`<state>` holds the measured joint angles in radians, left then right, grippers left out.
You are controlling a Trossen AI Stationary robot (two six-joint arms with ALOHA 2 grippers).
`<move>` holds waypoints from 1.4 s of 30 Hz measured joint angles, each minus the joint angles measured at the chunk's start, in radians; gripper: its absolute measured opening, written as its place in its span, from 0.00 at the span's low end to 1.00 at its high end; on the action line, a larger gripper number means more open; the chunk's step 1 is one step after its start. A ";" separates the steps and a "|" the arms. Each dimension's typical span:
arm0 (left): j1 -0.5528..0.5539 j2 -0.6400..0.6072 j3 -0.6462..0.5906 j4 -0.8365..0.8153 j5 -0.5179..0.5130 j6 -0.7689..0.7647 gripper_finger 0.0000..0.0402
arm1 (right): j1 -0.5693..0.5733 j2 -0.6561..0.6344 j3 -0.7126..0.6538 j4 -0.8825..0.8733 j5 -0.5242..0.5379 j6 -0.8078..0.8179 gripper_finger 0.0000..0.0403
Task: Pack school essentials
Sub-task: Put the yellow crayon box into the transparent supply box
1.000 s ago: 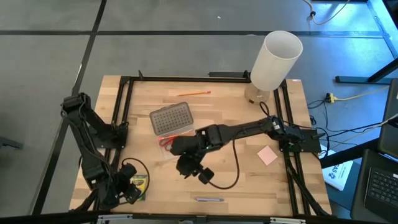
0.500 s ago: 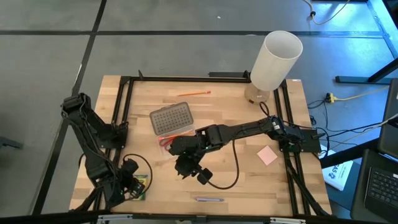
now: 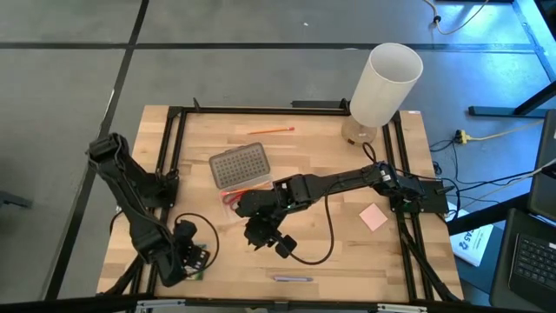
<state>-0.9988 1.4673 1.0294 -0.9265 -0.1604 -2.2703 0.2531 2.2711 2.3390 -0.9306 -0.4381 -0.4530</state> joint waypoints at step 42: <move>0.026 0.285 0.000 0.141 0.188 -0.130 0.99 | 0.000 0.001 0.000 0.000 0.000 0.000 0.26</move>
<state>-0.9726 1.7521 1.0290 -0.7858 0.0278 -2.3999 0.2527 2.2719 2.3386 -0.9310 -0.4377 -0.4530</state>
